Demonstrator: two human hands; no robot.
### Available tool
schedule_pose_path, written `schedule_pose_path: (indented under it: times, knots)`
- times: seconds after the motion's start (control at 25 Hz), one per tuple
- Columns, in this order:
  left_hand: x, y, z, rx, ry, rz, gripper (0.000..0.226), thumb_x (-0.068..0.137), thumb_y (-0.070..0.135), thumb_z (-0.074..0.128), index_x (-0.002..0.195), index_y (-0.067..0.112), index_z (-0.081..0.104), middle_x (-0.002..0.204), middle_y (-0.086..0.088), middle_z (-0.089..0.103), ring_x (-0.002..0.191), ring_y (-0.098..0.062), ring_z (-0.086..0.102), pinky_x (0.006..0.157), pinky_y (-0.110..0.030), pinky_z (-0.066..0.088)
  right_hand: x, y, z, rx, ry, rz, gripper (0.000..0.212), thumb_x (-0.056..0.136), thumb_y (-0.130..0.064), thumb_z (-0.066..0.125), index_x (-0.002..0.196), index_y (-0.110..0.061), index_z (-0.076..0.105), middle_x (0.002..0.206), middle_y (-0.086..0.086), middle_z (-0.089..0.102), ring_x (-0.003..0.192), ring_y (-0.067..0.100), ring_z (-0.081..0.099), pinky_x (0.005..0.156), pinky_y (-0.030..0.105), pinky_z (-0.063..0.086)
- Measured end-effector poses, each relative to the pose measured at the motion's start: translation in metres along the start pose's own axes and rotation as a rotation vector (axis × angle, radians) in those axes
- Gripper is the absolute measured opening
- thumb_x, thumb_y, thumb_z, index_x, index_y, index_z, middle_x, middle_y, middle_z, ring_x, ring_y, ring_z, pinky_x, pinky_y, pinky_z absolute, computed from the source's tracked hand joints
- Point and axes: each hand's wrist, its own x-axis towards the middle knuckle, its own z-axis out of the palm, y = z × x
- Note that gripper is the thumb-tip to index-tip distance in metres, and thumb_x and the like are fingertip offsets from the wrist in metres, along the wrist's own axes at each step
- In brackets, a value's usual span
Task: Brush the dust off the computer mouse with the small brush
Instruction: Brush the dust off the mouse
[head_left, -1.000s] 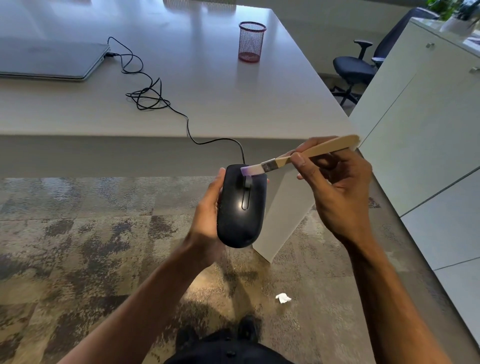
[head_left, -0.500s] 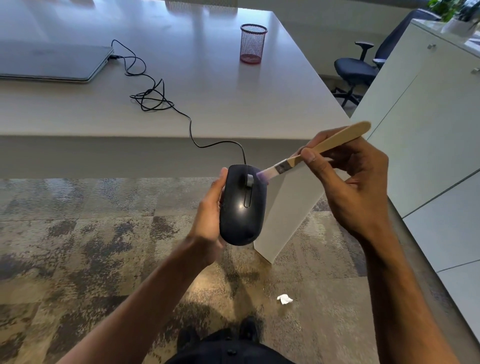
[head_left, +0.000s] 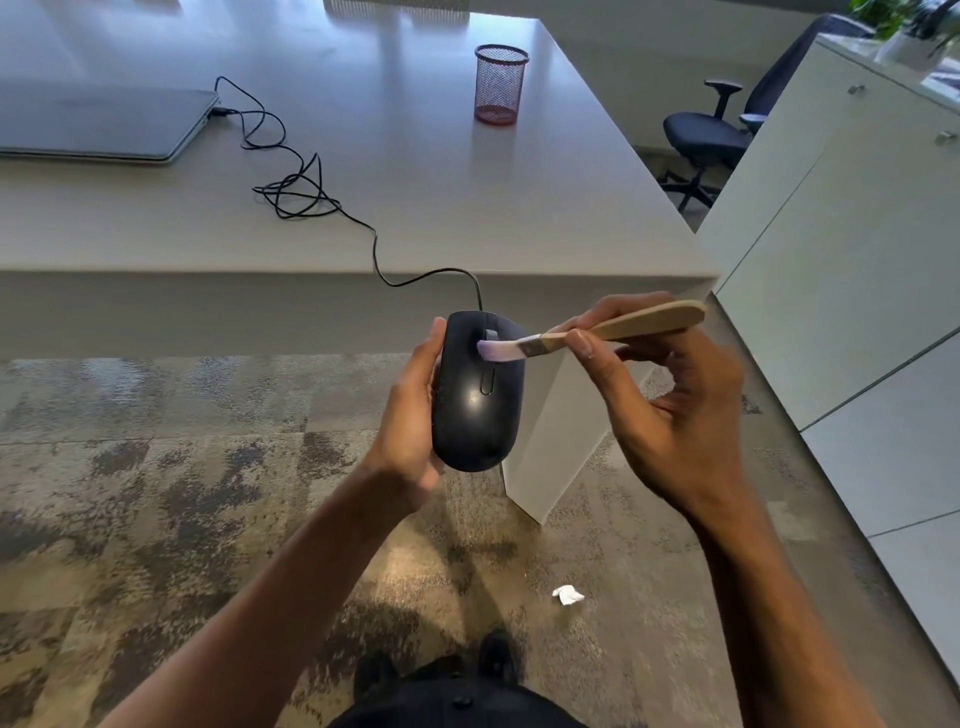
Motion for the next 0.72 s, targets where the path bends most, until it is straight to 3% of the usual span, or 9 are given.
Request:
schedule_pose_path:
  times: [0.2,0.36,0.56,0.72]
  knots:
    - [-0.001,-0.003,0.001,0.013,0.011,-0.014,0.047,0.079,0.059,0.053,0.098,0.025,0.079,0.114,-0.013,0.071,0.102,-0.030,0.063,0.093,-0.047,0.048,0.005,-0.005,-0.008,-0.003,-0.006,-0.035,0.013,0.090,-0.015,0.063,0.102,-0.011,0.062,0.092,-0.017,0.067,0.088,-0.003,0.066,0.073,0.010,0.052]
    - [0.000,0.003,0.002,0.008,0.021,0.017,0.052,0.080,0.058,0.050,0.108,0.021,0.074,0.110,-0.013,0.070,0.100,-0.030,0.064,0.089,-0.044,0.050,0.002,-0.006,-0.002,0.003,-0.054,-0.002,0.012,0.089,-0.015,0.064,0.101,-0.012,0.063,0.092,-0.022,0.063,0.087,-0.011,0.063,0.073,0.007,0.050]
    - [0.002,0.003,0.004,0.060,-0.007,0.053,0.047,0.097,0.049,0.037,0.105,0.018,0.072,0.094,-0.003,0.073,0.090,-0.018,0.067,0.085,-0.036,0.052,0.000,-0.013,0.003,0.061,0.159,0.095,0.011,0.088,-0.017,0.067,0.098,-0.017,0.063,0.088,-0.031,0.063,0.082,-0.005,0.068,0.072,0.009,0.052]
    - [0.000,0.002,0.010,0.116,0.014,0.092,0.046,0.101,0.047,0.033,0.103,0.022,0.071,0.089,0.005,0.075,0.087,-0.010,0.069,0.083,-0.028,0.055,-0.002,-0.020,0.015,0.104,0.239,0.231,0.014,0.089,-0.017,0.069,0.094,-0.026,0.061,0.084,-0.022,0.068,0.079,0.002,0.071,0.069,0.013,0.054]
